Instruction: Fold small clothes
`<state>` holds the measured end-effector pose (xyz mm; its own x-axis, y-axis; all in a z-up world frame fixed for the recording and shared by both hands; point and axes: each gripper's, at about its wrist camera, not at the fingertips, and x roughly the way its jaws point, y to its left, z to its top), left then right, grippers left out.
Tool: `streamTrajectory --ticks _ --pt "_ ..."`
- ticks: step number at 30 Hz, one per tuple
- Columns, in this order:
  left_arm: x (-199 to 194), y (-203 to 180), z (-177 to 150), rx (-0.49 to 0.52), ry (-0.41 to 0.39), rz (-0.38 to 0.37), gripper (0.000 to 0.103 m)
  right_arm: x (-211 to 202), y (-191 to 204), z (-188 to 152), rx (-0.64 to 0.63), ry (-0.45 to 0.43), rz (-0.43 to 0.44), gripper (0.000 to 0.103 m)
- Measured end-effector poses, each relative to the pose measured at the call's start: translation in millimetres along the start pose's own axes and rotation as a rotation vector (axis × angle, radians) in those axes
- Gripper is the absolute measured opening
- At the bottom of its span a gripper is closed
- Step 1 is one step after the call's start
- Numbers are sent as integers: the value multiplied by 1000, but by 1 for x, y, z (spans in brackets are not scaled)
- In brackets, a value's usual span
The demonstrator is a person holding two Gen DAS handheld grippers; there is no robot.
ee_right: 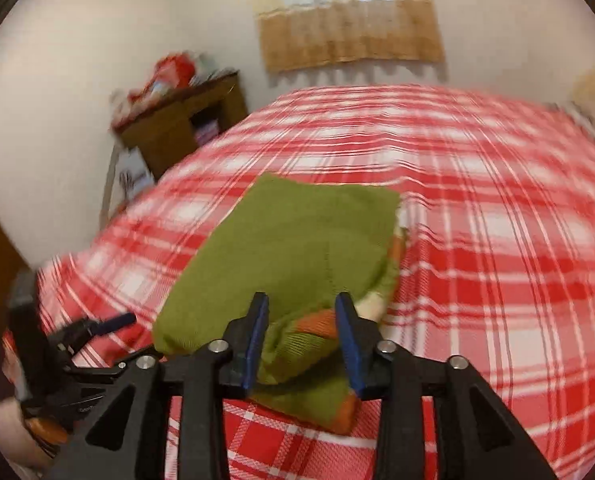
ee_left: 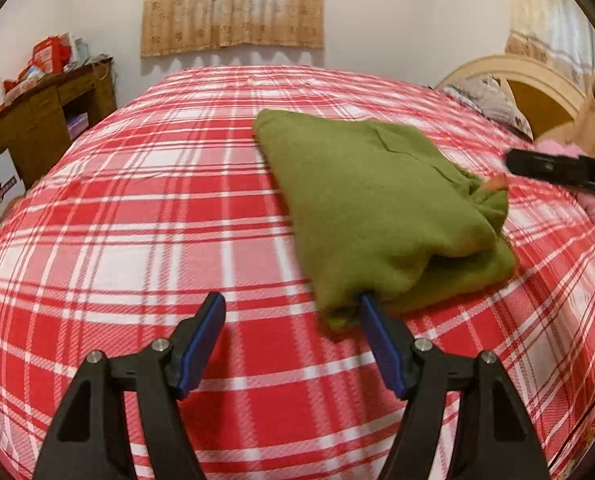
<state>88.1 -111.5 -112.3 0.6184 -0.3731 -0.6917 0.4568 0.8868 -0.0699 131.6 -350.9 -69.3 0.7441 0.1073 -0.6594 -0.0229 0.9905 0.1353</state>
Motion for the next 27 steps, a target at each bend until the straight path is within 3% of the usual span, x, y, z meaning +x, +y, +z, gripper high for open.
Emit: streamTrajectory --ticks 3,7,9,12,14,15,17,19,22,27 --pt "4 -8 -1 48 -7 60 85 18 11 -1 -68 60 -6 45" --pt "16 -10 4 67 32 76 85 41 7 -19 -117 175 -69 46" --pt "15 -11 2 76 24 67 86 44 -1 -30 -111 192 -74 47" --pt "21 -15 4 110 27 113 94 42 -12 -33 -77 191 -40 47" --pt "25 -13 8 93 29 125 94 44 -12 -31 -79 203 -33 47" --pt "25 -10 10 67 28 117 89 46 -9 -31 -88 208 -34 47" --pt "23 -1 15 3 32 52 66 51 0 -32 -130 219 -40 47" --pt "19 -1 17 -5 40 -21 32 53 13 -38 -191 235 -41 44" --pt "10 -11 12 44 12 2 23 47 25 -43 -217 226 -91 21" --pt "5 0 14 21 -1 -2 23 10 -25 -49 150 96 40 16"
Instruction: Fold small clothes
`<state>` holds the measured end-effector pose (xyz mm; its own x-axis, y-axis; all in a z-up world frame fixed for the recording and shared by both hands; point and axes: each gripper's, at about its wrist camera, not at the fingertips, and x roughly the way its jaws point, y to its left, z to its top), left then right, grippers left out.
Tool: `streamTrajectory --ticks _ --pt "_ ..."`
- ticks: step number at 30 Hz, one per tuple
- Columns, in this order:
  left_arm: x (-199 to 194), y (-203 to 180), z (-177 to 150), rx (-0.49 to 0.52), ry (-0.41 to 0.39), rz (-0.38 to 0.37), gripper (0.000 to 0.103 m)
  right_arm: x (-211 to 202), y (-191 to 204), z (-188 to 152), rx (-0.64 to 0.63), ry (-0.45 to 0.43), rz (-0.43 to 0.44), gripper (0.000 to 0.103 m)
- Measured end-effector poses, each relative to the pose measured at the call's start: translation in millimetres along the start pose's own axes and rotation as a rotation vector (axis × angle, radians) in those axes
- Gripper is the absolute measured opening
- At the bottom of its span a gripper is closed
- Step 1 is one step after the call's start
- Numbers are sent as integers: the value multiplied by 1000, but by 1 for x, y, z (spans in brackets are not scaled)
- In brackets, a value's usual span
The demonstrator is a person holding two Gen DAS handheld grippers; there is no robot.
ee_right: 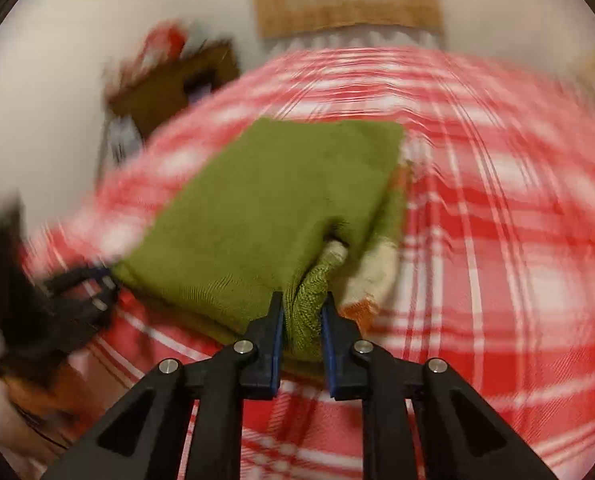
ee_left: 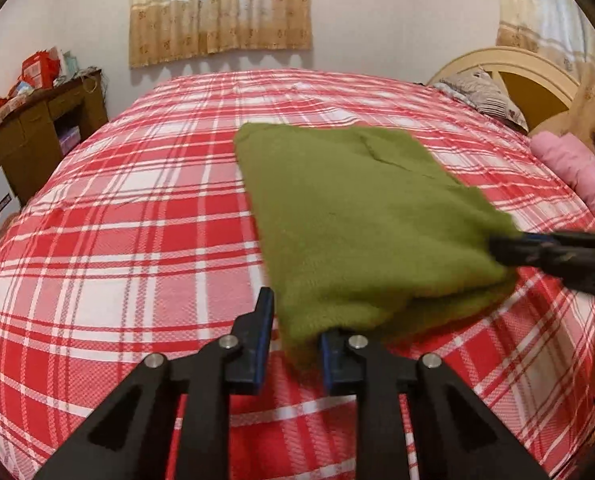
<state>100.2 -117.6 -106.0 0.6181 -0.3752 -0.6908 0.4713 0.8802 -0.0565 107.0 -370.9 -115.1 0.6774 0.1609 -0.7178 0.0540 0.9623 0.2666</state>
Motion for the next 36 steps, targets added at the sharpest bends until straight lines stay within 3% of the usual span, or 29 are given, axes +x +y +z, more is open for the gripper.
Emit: streamTrajectory --ticks 4,9,11,13,16,19,21,24,30,36 --pt "10 7 -7 -28 24 -32 24 2 -35 -31 195 -28 65 16" --pt "-5 -3 -16 78 29 -11 28 1 -59 -41 366 -56 156 19" --pt "-17 6 -17 70 47 -50 28 -6 -56 -43 338 -35 136 23" --pt "-32 21 -15 58 30 -64 28 -20 -52 -43 275 -32 -5 23" --pt "-41 36 2 39 -41 18 39 -46 -41 -35 206 -115 -119 23" --pt "-31 36 30 13 -70 79 48 -55 -6 -7 99 -205 -103 23" --pt "-20 31 48 -10 -73 92 56 -44 25 14 5 -217 -106 23" --pt "-4 17 64 -17 -69 101 57 -9 54 36 -92 -207 -148 23" --pt "33 -10 58 48 3 153 57 48 23 31 -40 -88 -192 22" --pt "38 -17 54 63 -2 168 59 44 16 26 -51 -107 -182 22"
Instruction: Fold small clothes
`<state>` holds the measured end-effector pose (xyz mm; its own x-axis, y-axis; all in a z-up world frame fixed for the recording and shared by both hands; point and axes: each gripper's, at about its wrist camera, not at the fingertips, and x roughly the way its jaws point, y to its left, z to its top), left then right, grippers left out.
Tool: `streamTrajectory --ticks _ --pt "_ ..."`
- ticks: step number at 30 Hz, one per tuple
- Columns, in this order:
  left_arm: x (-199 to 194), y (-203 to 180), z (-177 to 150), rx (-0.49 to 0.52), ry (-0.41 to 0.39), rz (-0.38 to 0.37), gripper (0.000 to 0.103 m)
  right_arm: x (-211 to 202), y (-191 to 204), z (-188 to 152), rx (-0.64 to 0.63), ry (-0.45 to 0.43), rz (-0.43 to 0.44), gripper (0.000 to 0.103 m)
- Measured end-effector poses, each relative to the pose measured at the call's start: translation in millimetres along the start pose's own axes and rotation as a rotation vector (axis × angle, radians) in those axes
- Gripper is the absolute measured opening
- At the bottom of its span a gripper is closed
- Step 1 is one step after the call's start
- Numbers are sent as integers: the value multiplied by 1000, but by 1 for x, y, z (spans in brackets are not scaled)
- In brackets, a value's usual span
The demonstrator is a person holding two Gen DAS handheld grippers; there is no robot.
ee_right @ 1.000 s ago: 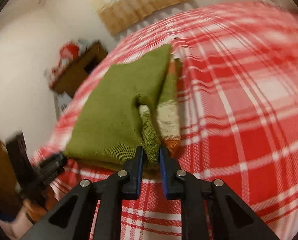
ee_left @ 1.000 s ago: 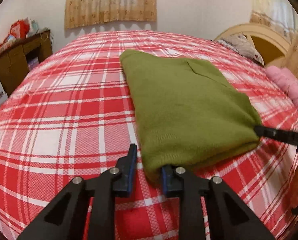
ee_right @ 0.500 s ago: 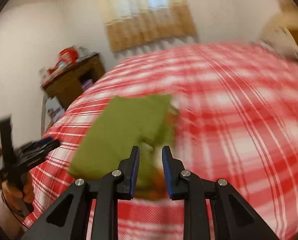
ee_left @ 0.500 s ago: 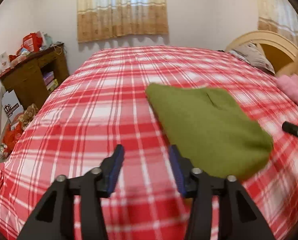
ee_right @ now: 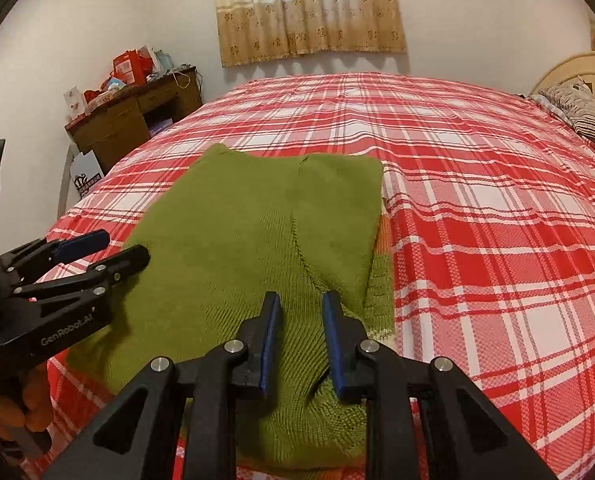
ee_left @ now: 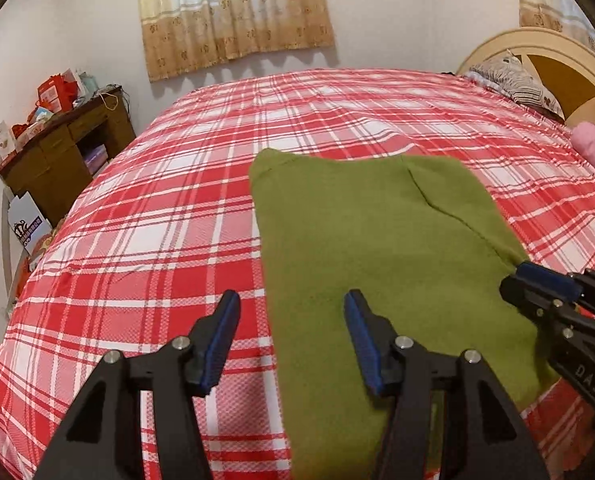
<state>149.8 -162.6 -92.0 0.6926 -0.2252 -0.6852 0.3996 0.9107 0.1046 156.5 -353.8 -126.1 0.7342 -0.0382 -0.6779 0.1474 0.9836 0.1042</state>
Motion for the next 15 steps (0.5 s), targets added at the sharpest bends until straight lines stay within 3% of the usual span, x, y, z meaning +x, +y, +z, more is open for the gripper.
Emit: streamTrajectory --ticks 4,6,8,10,15 --pt "-3 5 3 2 -5 -7 71 -18 -3 7 30 -24 37 24" --pt "-4 16 8 -38 -12 -59 79 -33 -11 13 51 -74 27 36" --pt "-2 33 18 -113 -11 -111 80 -42 -28 20 104 -115 12 88" --pt "6 42 26 -162 5 -140 80 -44 -45 22 166 -150 30 90" --pt "39 49 43 -243 47 -225 80 -4 -71 35 267 -58 134 90"
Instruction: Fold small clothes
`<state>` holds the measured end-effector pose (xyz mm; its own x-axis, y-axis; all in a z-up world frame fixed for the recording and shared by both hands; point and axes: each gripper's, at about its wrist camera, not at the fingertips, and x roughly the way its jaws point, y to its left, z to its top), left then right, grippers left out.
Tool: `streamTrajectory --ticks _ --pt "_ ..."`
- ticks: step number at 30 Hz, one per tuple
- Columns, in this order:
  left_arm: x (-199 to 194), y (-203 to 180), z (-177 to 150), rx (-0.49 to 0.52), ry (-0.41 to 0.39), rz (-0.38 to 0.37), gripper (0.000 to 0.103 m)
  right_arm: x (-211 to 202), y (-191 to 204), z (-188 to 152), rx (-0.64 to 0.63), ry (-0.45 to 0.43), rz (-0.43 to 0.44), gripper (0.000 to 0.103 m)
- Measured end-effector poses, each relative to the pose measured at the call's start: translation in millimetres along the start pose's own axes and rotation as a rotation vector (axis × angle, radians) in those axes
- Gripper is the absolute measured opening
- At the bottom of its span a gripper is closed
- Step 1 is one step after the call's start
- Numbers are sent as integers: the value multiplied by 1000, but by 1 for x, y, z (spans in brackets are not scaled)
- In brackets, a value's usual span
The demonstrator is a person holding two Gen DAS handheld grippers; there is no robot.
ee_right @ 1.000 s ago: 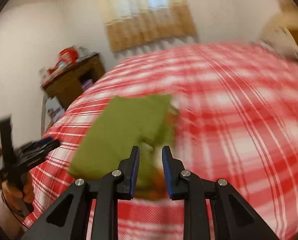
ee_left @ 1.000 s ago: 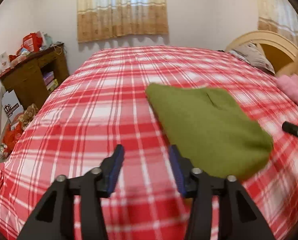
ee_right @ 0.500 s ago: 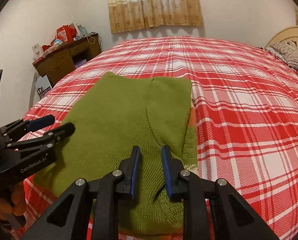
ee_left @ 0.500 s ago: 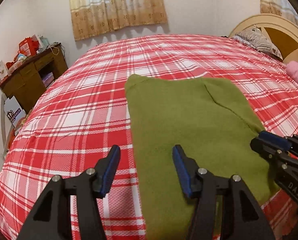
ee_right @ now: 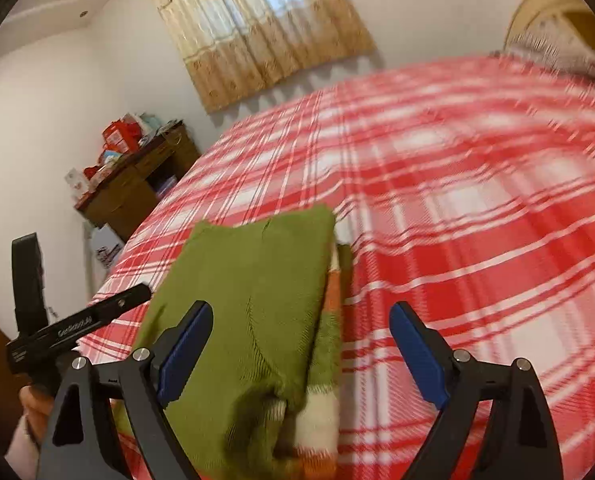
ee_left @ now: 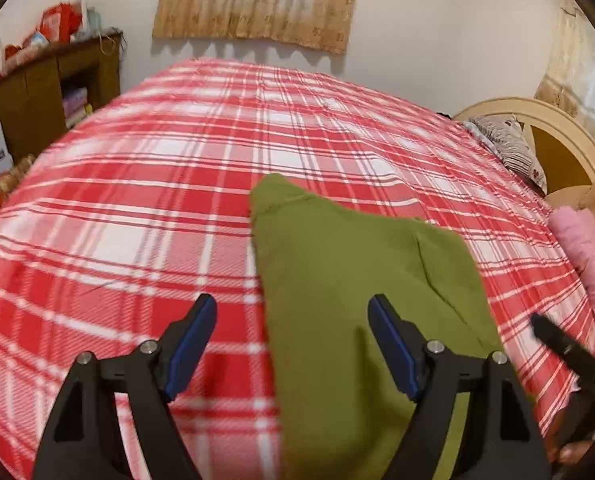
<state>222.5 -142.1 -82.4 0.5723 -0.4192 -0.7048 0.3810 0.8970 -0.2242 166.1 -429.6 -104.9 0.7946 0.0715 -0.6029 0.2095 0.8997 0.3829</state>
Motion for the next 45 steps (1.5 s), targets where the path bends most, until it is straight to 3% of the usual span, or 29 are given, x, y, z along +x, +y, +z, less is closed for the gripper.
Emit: streamTrajectory --ticks 4,6,9,12,18,20,21,23,27,34,38,40,41,43,45 --pt "25 -1 -4 -9 50 -10 80 36 -3 2 -24 65 9 90" --pt "37 5 -17 -46 87 -54 81 53 -4 2 -25 96 31 90" --pt "34 14 -27 -89 68 -110 81 75 -1 -4 -33 162 82 83" --pt "33 12 -29 -61 70 -127 81 77 9 -7 -88 172 126 78" --pt "33 9 -32 -45 62 -143 81 83 0 -7 -48 175 136 75" --pt "34 5 -31 -33 60 -130 81 85 8 -6 -90 178 106 65" --pt "35 4 -30 -28 60 -128 78 84 11 -7 -100 181 110 59" --pt "34 1 -29 -12 62 -168 57 85 12 -6 -73 202 133 44" --pt "21 -12 -27 32 85 -119 42 73 25 -7 -53 208 98 39" --pt "-24 -6 -47 58 247 -155 38 19 35 -38 47 279 220 38" --pt "-58 -1 -83 76 321 -188 38 -17 41 -82 64 326 282 38" --pt "-68 1 -100 99 312 -171 49 -29 42 -102 61 326 286 38" --pt "-71 0 -102 112 285 -159 53 -33 43 -108 45 313 266 42" --pt "-70 -5 -101 143 214 -100 71 -37 43 -111 19 275 209 47" --pt "-62 -9 -99 167 175 -57 78 -38 44 -107 -4 227 141 52"
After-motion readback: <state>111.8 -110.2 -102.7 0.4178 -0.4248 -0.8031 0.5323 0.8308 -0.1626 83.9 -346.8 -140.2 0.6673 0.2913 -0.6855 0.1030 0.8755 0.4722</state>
